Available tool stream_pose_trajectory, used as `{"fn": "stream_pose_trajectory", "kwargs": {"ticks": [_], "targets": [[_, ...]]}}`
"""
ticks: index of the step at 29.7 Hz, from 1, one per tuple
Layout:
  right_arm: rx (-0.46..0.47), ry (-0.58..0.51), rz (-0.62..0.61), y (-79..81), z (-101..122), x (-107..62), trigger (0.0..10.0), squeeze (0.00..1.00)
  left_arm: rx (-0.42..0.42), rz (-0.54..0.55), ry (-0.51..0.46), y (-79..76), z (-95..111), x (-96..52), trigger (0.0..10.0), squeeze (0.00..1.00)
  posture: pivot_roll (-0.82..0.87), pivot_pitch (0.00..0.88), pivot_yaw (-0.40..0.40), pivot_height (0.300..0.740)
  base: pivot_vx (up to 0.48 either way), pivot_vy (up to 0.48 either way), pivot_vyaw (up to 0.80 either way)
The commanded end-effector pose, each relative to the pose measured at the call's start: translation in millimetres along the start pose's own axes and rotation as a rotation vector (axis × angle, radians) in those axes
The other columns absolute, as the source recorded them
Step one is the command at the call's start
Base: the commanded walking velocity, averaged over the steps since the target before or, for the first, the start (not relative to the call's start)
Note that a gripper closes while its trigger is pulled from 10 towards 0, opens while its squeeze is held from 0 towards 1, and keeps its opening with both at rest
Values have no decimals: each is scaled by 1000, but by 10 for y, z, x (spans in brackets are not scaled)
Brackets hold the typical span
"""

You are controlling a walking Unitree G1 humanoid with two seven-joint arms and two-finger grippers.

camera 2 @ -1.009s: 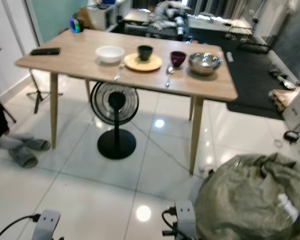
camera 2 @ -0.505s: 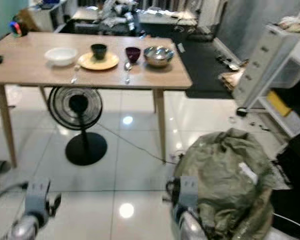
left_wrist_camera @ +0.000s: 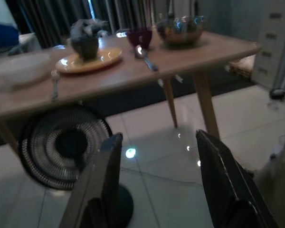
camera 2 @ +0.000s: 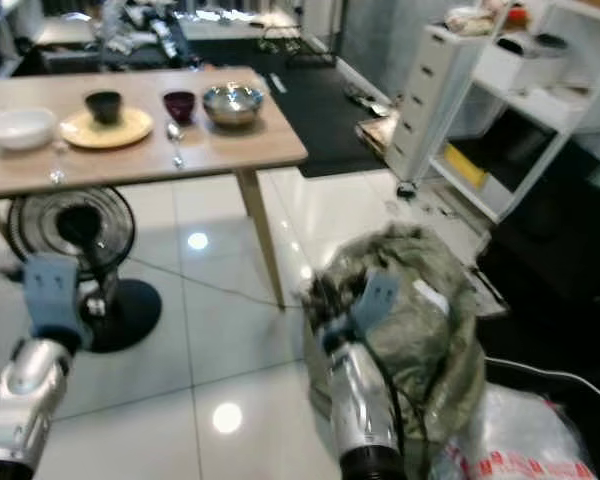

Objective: Setting the table

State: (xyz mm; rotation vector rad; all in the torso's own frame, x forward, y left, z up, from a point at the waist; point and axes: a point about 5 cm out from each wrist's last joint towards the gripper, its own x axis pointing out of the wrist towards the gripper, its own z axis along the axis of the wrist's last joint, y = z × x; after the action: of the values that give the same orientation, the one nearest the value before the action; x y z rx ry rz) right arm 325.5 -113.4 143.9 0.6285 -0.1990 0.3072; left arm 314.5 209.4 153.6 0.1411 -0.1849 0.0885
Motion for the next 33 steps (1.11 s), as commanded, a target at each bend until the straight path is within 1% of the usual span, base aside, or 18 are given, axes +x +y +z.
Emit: {"fn": "stream_pose_trajectory", "kwargs": {"ticks": [1, 2, 4, 5, 7, 9, 11, 16, 19, 28, 33], "targets": [[26, 8, 78, 146, 32, 43, 10000, 0, 57, 77, -16, 115, 68, 25, 10000, 0, -20, 0, 62, 740, 0, 0, 0], [11, 4, 126, 239, 61, 74, 10000, 0, 119, 118, -65, 145, 170, 77, 10000, 0, -19, 0, 61, 740, 480, 0, 0], [4, 8, 183, 364, 80, 96, 10000, 0, 152, 186, -119, 173, 323, 142, 10000, 0, -18, 0, 60, 740, 480, 0, 0], [4, 8, 183, 364, 80, 96, 10000, 0, 152, 186, -119, 173, 323, 142, 10000, 0, -18, 0, 60, 740, 480, 0, 0], [15, 20, 203, 435, 70, 87, 10000, 0, 141, 210, -143, 170, 420, 166, 10000, 0, -17, 0, 60, 740, 480, 0, 0], [15, 20, 203, 435, 70, 87, 10000, 0, 141, 210, -143, 170, 420, 166, 10000, 0, -17, 0, 60, 740, 480, 0, 0], [39, 45, 211, 485, 74, 51, 10000, 0, 133, 212, -143, 154, 470, 164, 10000, 0, -17, 0, 63, 740, 480, 0, 0], [58, 68, 209, 500, 64, 13, 10000, 0, 127, 210, -137, 130, 481, 162, 10000, 0, -16, 0, 65, 740, 480, 0, 0], [36, 83, 202, 486, 53, -5, 10000, 0, 130, 204, -137, 97, 488, 167, 10000, 0, -17, 0, 65, 740, 480, 0, 0], [24, 87, 199, 483, 64, 2, 10000, 0, 119, 200, -132, 85, 501, 172, 10000, 0, -12, 0, 64, 740, 480, 0, 0], [-4, 71, 203, 542, 109, 39, 10000, 0, 117, 199, -137, 94, 538, 171, 10000, 0, -5, 0, 67, 740, 480, 0, 0]]}}
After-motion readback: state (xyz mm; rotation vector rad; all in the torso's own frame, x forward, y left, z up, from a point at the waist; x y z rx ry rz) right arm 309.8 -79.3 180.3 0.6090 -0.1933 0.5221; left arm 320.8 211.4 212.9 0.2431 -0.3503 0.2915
